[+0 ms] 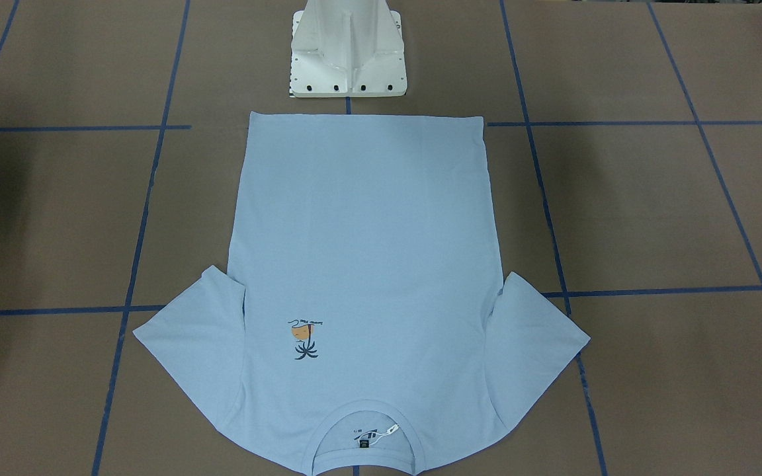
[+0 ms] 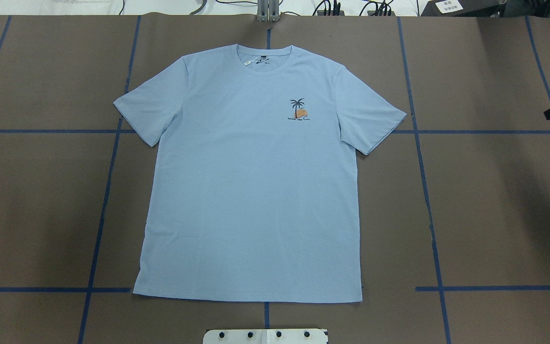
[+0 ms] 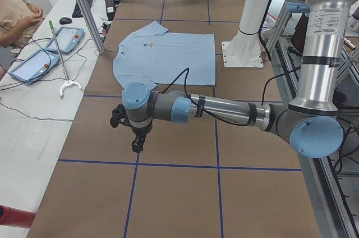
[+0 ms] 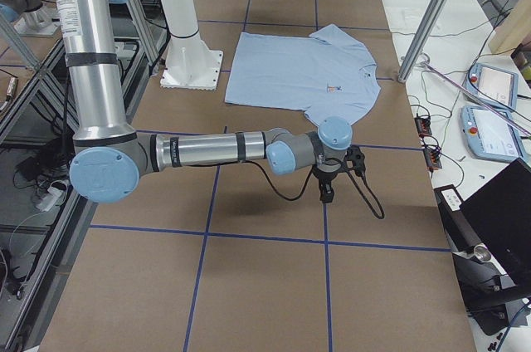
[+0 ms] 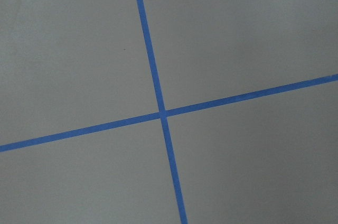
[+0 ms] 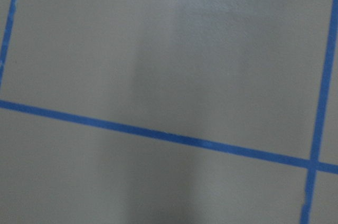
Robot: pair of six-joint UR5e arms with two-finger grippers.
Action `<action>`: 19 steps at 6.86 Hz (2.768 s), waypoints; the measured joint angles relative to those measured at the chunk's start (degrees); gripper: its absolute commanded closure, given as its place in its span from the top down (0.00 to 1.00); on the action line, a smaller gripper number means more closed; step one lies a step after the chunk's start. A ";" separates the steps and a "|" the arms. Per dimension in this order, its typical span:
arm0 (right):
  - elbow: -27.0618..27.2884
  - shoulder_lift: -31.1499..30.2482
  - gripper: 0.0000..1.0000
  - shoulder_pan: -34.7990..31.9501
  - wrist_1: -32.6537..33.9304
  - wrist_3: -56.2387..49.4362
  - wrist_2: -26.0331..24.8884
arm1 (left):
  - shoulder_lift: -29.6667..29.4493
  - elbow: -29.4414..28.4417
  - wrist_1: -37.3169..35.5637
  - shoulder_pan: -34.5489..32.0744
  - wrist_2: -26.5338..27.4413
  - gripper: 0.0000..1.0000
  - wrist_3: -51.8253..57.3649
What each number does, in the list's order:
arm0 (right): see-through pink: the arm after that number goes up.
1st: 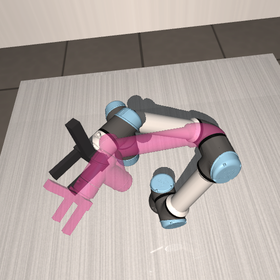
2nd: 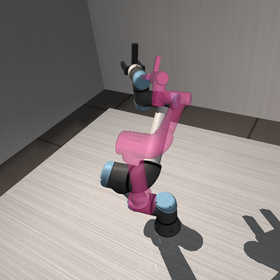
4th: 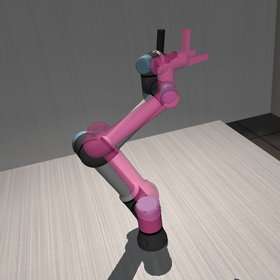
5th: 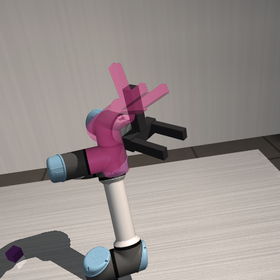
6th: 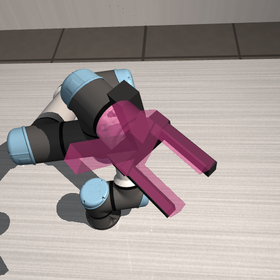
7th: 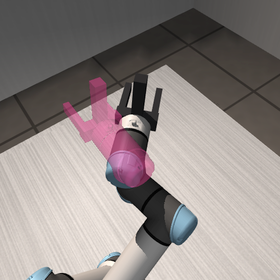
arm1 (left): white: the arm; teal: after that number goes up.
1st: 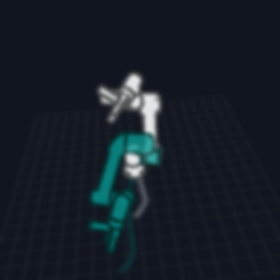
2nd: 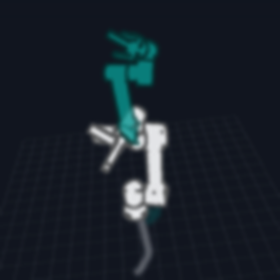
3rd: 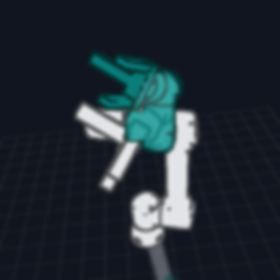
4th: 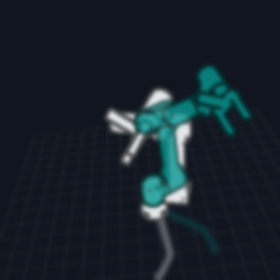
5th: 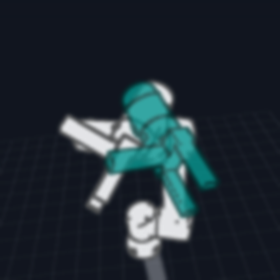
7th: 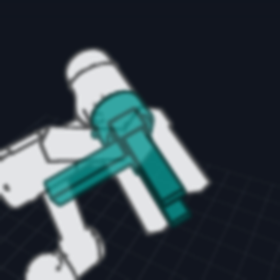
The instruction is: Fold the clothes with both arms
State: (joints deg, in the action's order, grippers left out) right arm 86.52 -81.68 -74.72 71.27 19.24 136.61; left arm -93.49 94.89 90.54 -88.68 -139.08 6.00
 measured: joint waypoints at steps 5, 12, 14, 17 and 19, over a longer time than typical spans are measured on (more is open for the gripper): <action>-13.22 18.78 0.95 20.39 -17.19 45.54 -20.29 | -0.01 1.36 1.78 0.24 -7.36 1.00 -0.36; -15.62 19.17 0.77 24.12 -21.96 54.13 -25.16 | 0.07 1.36 1.81 0.26 -7.52 1.00 -0.37; -13.61 17.05 0.62 24.26 -21.99 54.13 -24.16 | 0.06 1.32 1.75 0.26 -7.52 1.00 -0.37; -13.11 16.62 0.00 24.50 -21.91 54.15 -23.91 | 0.26 1.18 1.78 0.26 -7.52 1.00 -0.35; -12.78 16.73 0.00 24.53 -21.86 54.17 -23.60 | 0.57 1.27 1.82 0.26 -7.52 1.00 -0.31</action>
State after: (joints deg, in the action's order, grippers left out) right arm 73.74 -64.95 -50.19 49.41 73.41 113.01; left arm -92.92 96.16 92.36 -88.42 -146.60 5.68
